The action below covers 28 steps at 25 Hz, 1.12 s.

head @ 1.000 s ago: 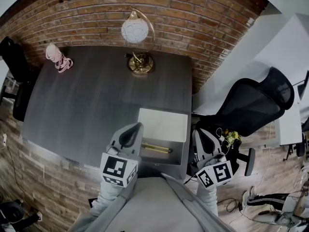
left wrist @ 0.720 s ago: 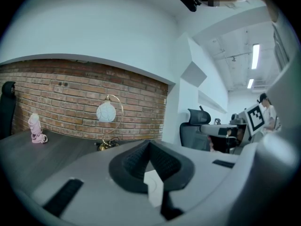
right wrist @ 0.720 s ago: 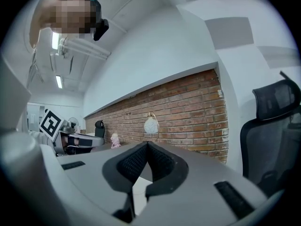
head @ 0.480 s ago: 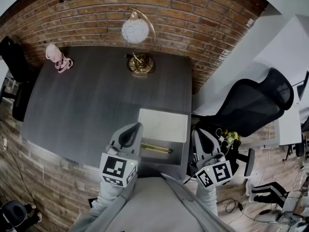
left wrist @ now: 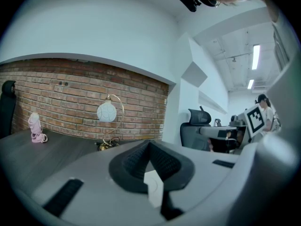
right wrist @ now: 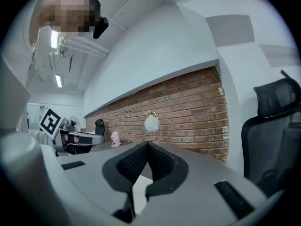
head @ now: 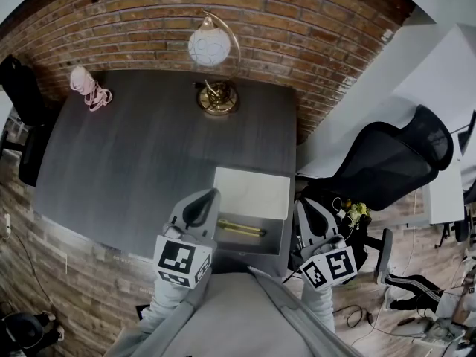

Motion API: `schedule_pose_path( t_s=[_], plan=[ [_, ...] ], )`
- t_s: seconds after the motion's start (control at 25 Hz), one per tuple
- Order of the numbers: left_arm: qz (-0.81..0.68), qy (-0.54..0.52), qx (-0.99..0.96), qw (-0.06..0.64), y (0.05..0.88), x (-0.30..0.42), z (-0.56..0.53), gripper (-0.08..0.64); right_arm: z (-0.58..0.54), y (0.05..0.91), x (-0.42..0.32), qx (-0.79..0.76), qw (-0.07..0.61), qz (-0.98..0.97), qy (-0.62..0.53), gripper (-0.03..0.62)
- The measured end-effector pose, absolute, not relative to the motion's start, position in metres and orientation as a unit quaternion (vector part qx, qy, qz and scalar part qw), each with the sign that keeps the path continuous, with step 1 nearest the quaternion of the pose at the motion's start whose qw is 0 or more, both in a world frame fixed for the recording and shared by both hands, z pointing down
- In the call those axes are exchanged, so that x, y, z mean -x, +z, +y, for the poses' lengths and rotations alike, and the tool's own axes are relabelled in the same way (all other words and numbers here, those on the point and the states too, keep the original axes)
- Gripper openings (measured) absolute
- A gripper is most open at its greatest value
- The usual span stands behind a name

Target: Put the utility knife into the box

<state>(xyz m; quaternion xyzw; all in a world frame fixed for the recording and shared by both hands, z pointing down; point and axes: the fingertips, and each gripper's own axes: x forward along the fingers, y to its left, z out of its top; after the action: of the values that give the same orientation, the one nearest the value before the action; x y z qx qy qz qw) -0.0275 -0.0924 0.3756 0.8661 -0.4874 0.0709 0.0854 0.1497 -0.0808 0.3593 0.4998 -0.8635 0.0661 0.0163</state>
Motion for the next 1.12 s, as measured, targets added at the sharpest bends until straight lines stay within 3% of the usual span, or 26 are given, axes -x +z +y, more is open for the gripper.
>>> schedule_pose_path(
  t_s=[1.12],
  plan=[
    [-0.488,0.073,-0.865,0.090,0.3803,0.0303,-0.1014,0.020,-0.0896,0.3684,-0.1441,-0.495,0.030,-0.866,0.071,0.017]
  ],
)
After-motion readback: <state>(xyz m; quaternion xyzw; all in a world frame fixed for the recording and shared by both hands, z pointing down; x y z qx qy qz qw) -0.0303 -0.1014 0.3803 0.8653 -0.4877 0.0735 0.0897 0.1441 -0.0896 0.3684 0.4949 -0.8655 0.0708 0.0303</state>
